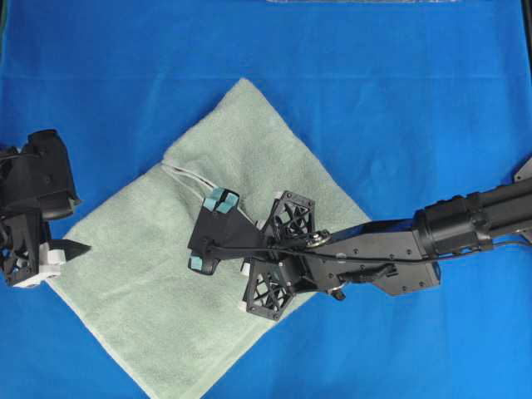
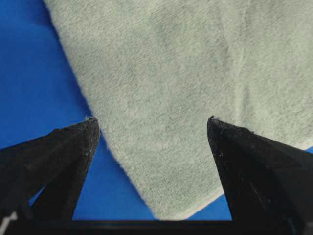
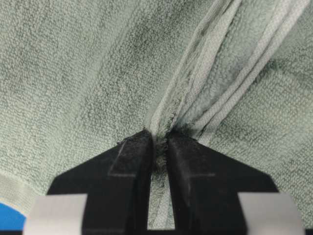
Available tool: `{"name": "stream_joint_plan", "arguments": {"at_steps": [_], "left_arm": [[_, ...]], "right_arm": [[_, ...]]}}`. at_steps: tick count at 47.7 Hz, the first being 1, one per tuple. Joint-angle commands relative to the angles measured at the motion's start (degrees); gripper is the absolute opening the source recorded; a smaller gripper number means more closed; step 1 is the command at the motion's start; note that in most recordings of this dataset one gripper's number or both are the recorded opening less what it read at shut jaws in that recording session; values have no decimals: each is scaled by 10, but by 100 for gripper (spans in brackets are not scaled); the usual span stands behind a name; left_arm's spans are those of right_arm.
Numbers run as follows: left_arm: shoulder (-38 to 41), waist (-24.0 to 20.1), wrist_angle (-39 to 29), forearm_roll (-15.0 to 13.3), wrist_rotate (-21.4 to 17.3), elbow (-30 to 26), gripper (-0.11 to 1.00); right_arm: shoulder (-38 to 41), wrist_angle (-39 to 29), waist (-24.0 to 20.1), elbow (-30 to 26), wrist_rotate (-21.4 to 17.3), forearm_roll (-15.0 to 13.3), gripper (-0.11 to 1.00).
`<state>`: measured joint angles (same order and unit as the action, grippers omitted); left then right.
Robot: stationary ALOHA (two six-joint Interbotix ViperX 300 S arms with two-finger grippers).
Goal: Fold a bath towel.
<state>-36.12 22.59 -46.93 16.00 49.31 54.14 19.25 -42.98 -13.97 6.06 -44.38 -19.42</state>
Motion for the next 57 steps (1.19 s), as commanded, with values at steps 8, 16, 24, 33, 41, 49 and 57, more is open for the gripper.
{"name": "stream_joint_plan", "arguments": {"at_steps": [8,16,24,33,41,49,57], "left_arm": [[-1,-1,11,3,-39,-16,86],[-1,16,58,3,-116,-16,86],[0,68,149,3,-246,-16,86],[16,130,272,2,-396,-20,85],[65,149,287,-1,-430,-42,85],[137,150,252,-9,-429,-79,85],[240,156,183,-32,-421,-105,84]], "right_arm": [[-17,9,-2,-9,3,-6,50],[-55,-9,-2,-3,4,-13,66],[-115,-17,2,30,1,-33,65],[-155,4,23,86,-8,-35,65],[-171,40,37,113,-13,-38,65],[-178,45,46,124,-13,-39,65],[-189,44,47,142,-13,-40,65]]}}
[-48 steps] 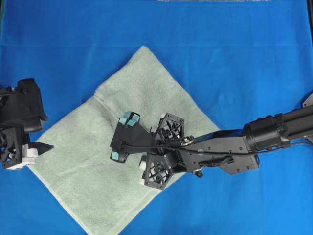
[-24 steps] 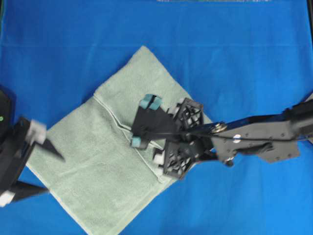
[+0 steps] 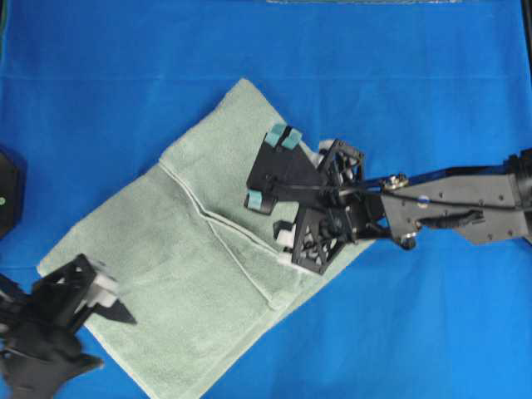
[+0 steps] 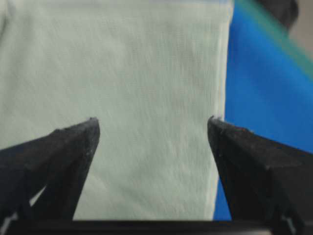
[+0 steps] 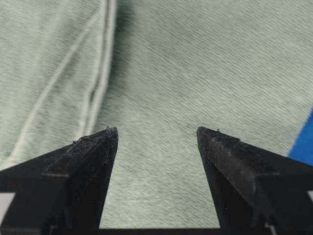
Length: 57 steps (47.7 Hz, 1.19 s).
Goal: Fold a bath towel.
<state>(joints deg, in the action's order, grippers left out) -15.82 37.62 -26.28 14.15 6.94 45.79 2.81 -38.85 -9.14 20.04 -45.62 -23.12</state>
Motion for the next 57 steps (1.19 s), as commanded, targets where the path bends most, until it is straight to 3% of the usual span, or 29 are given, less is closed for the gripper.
{"name": "stream_joint_plan", "arguments": {"at_steps": [1,8,22,28,39,50,57], "left_arm": [[47,9,-30,-18,4,-24,84],[97,20,-38,-25,5,-34,84],[176,20,15,-18,-6,-41,81],[178,11,15,-17,-4,-41,67],[178,0,17,-15,-9,-39,10],[175,-4,1,-15,-11,-41,8],[148,-4,-84,-6,-11,-76,8]], "right_arm": [[-26,3,-2,4,-1,-4,65],[-42,3,4,29,-3,-4,65],[-76,11,25,74,-5,-5,65],[-83,14,26,83,-5,-8,65],[-94,17,26,98,-7,-8,65],[-119,17,25,123,-7,-7,65],[-147,14,25,145,-22,-8,65]]}}
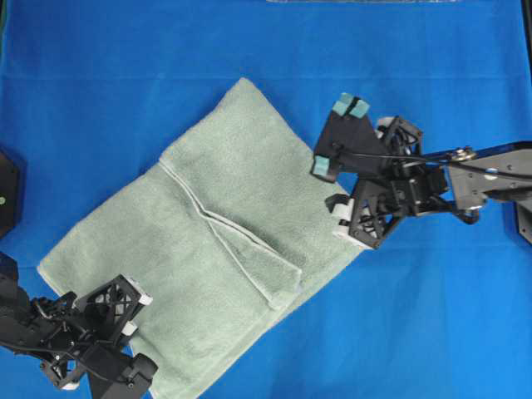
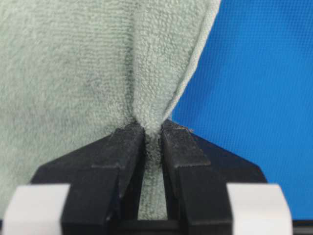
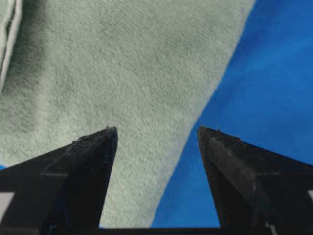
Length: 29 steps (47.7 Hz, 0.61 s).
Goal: Fold a bath towel.
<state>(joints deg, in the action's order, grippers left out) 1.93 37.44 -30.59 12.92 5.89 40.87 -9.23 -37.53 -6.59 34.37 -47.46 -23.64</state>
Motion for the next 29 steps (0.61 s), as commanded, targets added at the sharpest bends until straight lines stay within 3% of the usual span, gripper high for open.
{"name": "stream_joint_plan", "arguments": {"at_steps": [1,11,23,29], "left_arm": [[-35,-3,-57,8,-1,-33,8],[-76,-3,-184,16,-9,-91,8],[-83,-11,-196,16,-28,-108,8],[-75,-49,-221,18,-58,-124,8]], "right_arm": [[-32,0,-1,6,-5,-2,65],[-81,1,-1,45,-7,-2,65],[-112,0,-1,70,-7,-3,65],[-129,-1,-2,83,-5,-3,65]]}}
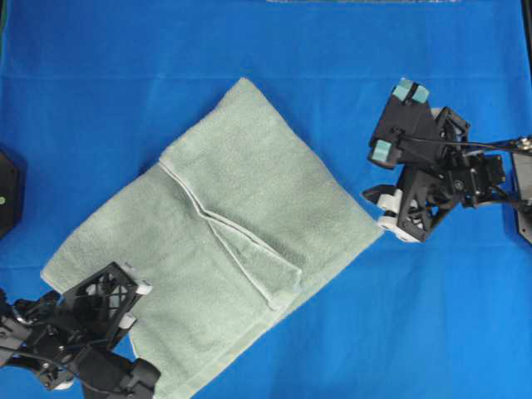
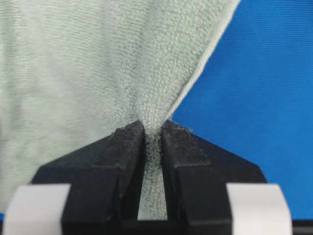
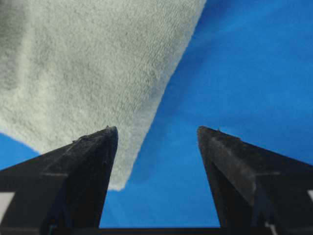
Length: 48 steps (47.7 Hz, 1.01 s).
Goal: Fold a bath towel.
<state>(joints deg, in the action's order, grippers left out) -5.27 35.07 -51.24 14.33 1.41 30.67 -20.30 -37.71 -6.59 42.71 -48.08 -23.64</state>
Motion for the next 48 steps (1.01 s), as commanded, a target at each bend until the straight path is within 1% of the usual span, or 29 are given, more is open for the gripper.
{"name": "stream_joint_plan", "arguments": {"at_steps": [1,3,4,6,8,9,13,16,18,19,22,26,28,31,37,43,48], "left_arm": [[0,-35,-26,5,-25,-26,8],[7,-58,-59,10,-56,-39,8],[11,-69,-76,13,-78,-49,8],[24,-95,-104,16,-142,-71,8],[39,-123,-119,25,-175,-99,8],[51,-147,-119,27,-215,-123,8],[85,-205,-109,27,-337,-185,8],[110,-246,-98,26,-419,-235,8],[127,-269,-91,25,-468,-267,8],[143,-284,-86,22,-500,-293,8],[172,-309,-78,13,-548,-338,8],[212,-336,-68,-2,-577,-383,8],[229,-346,-60,-8,-582,-397,8],[252,-359,-39,-17,-578,-409,8],[273,-374,2,-31,-566,-397,8],[271,-374,25,-33,-551,-381,8],[266,-374,33,-34,-529,-371,8]], "right_arm": [[-21,-1,-2,2,1,-3,65],[-26,-3,-2,6,2,-3,65],[-30,-4,-2,8,3,-3,65],[-36,-9,-3,12,4,-3,65],[-43,-14,-4,18,4,-3,65],[-47,-17,-4,20,4,-3,65],[-65,-28,-7,33,4,-4,65],[-77,-33,-9,44,4,-4,65],[-85,-34,-10,51,4,-4,65],[-90,-34,-11,55,4,-4,65],[-105,-34,-14,69,1,-4,65],[-117,-34,-18,83,0,-4,65],[-122,-33,-18,88,0,-4,65],[-129,-32,-19,95,0,-4,65],[-136,-31,-19,99,0,-4,65],[-137,-31,-19,99,1,-7,65],[-137,-31,-19,99,1,-12,65]]}}
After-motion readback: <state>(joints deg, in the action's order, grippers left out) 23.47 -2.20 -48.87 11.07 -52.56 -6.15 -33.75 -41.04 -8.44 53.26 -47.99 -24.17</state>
